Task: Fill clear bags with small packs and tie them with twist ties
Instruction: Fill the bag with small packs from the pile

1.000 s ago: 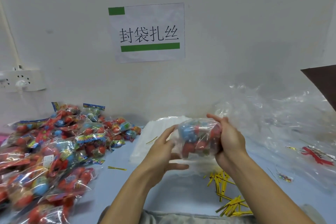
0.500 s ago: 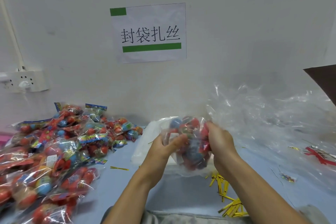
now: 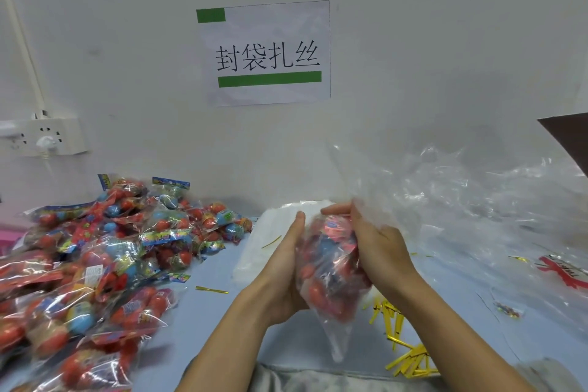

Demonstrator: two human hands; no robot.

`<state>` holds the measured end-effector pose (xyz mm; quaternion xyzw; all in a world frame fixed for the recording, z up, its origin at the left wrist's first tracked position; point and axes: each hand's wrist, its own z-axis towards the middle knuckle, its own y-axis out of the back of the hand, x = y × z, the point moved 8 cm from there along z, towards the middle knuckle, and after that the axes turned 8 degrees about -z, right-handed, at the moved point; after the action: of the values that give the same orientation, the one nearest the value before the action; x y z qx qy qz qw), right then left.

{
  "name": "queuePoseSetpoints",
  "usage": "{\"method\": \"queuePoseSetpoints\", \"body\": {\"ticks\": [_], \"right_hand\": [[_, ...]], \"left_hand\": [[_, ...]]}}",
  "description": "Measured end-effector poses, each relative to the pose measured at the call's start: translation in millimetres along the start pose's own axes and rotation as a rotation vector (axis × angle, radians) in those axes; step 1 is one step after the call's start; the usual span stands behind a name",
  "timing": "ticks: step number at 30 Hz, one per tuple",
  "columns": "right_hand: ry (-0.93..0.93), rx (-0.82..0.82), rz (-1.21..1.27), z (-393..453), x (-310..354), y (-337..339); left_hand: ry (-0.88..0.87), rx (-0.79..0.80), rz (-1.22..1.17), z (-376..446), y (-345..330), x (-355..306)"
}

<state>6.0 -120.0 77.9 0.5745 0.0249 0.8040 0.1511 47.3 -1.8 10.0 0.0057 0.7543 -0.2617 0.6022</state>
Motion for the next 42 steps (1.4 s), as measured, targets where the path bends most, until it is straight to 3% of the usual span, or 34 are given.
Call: {"method": "queuePoseSetpoints", "body": {"ticks": [4, 7, 10, 12, 15, 20, 26, 29, 32, 34, 38, 42], "right_hand": [[-0.125, -0.338, 0.085, 8.4, -17.3, 31.0], [-0.22, -0.497, 0.119, 8.4, -30.1, 47.3], [-0.283, -0.572, 0.132, 5.7, -39.0, 52.3], [-0.298, -0.575, 0.139, 5.1, -40.6, 52.3], [-0.289, -0.479, 0.097, 9.8, -40.1, 45.9], [-0.162, -0.176, -0.321, 19.0, -26.3, 33.5], [-0.079, 0.217, -0.298, 9.4, -19.0, 14.9], [-0.157, 0.243, -0.331, 7.6, -28.1, 10.5], [-0.216, 0.154, -0.362, 10.2, -37.4, 10.4], [-0.229, 0.125, -0.417, 13.8, -44.5, 8.9], [-0.144, 0.213, -0.564, 12.2, -41.3, -7.5], [-0.073, 0.258, -0.624, 6.9, -35.9, -24.9]], "left_hand": [[-0.092, -0.153, 0.313, -6.3, 5.9, -11.4], [-0.251, 0.042, 0.323, -11.6, -17.7, -20.7], [-0.382, 0.268, 0.493, -18.0, -44.5, -16.7], [-0.459, 0.272, 0.53, -20.6, -48.4, -18.1], [-0.49, 0.17, 0.472, -20.5, -35.9, -29.6], [-0.363, 0.18, 0.338, -18.8, -17.7, -31.2], [-0.135, 0.162, 0.212, -13.6, 2.9, -21.0], [-0.086, 0.083, 0.249, -13.9, 11.2, -20.2], [-0.226, -0.086, 0.615, -15.3, 18.1, -35.2], [-0.364, -0.118, 0.806, -19.6, 11.6, -47.0], [-0.493, 0.0, 0.789, -28.8, -19.2, -52.4], [-0.652, -0.022, 0.621, -28.7, -33.3, -58.4]]}}
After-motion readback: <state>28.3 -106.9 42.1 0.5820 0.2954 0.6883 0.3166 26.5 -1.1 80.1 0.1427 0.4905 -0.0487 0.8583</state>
